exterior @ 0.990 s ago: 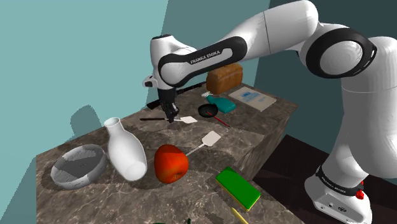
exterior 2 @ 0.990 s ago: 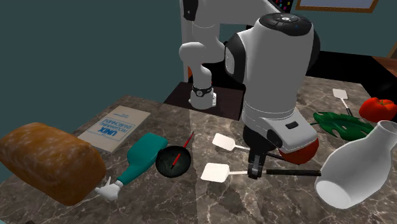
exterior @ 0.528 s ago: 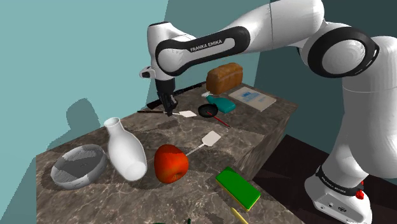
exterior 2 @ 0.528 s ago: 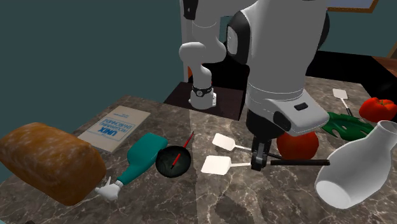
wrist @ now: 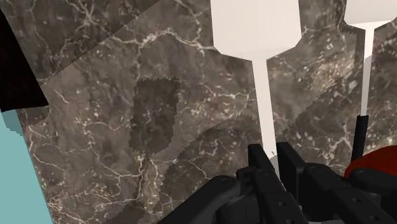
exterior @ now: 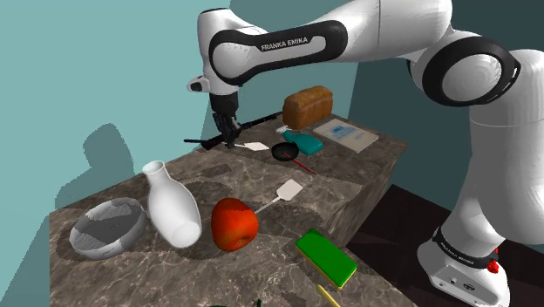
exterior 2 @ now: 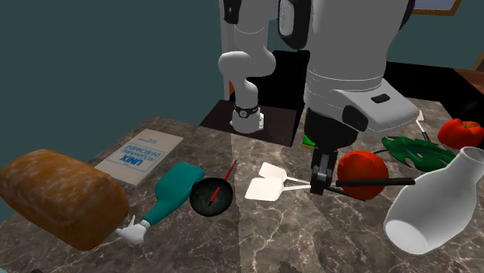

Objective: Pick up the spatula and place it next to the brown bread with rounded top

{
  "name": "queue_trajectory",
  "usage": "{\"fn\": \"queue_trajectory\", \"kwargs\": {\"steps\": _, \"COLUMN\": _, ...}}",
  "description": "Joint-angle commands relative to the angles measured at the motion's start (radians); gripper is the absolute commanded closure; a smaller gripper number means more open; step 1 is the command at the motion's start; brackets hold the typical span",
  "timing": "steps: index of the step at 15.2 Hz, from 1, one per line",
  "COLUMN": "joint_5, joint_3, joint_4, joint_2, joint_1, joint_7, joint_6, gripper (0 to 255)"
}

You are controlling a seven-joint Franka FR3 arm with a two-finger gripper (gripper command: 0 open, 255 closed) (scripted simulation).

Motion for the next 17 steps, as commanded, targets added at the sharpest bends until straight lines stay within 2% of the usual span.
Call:
{"fn": "queue_trajectory", "kwargs": {"steps": 1, "joint_5": -0.001, "joint_3": 0.001, "joint_4": 0.031, "joint_2": 0.002, "joint_1": 0.002, "joint_7": 0.002, "joint_6": -0.029, "gripper": 255}}
{"fn": "queue_trajectory", "kwargs": {"steps": 12, "joint_5": -0.006, "joint_3": 0.001, "joint_4": 0.246, "joint_2": 0.044, "joint_1": 0.012, "joint_7": 0.009, "joint_6": -0.202, "gripper": 255}}
{"fn": "queue_trajectory", "kwargs": {"steps": 13, "joint_5": -0.006, "joint_3": 0.001, "joint_4": 0.248, "joint_2": 0.045, "joint_1": 0.012, "joint_7": 0.010, "joint_6": -0.204, "gripper": 255}}
{"fn": "queue_trajectory", "kwargs": {"steps": 17, "joint_5": 0.013, "joint_3": -0.017, "joint_4": 0.138, "joint_2": -0.028, "joint_1": -0.058, "joint_7": -0.072, "joint_6": -0.170, "gripper": 255}}
